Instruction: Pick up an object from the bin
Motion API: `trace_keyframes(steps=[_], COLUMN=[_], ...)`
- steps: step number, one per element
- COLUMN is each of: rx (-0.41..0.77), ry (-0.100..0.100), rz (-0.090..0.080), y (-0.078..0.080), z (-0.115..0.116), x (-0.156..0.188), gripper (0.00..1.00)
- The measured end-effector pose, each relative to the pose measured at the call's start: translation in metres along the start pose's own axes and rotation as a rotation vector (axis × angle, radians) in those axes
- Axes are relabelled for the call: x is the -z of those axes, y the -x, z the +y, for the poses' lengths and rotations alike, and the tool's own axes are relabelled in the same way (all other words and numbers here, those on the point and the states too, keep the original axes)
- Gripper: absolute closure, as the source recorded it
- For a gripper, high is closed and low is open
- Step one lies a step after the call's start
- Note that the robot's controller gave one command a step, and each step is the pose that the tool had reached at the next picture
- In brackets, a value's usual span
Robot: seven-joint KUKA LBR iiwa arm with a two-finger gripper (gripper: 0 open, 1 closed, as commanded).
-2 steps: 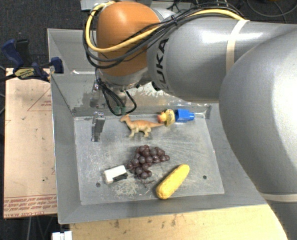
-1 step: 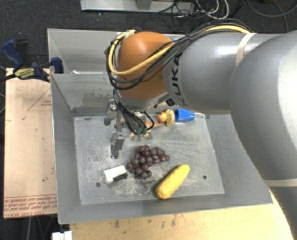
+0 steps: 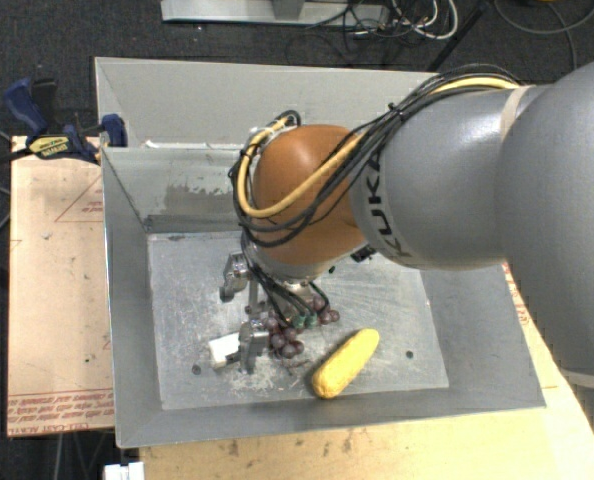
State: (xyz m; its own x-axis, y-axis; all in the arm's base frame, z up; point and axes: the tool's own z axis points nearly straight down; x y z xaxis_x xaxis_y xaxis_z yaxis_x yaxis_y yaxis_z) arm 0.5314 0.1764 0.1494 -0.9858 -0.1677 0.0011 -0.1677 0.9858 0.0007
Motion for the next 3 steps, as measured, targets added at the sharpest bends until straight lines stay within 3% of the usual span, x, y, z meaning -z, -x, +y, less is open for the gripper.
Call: trace_keyframes(steps=[1,2,3], rx=[0.110,0.175,0.293], ry=[0.001,-0.001,0.005], rz=[-0.004,-0.007,-0.005], y=[0.017,0.007,0.025], z=[-0.074,-0.094,-0.108], x=[-0.021,-0.056,-0.074], gripper=[0.00,0.00,1.00])
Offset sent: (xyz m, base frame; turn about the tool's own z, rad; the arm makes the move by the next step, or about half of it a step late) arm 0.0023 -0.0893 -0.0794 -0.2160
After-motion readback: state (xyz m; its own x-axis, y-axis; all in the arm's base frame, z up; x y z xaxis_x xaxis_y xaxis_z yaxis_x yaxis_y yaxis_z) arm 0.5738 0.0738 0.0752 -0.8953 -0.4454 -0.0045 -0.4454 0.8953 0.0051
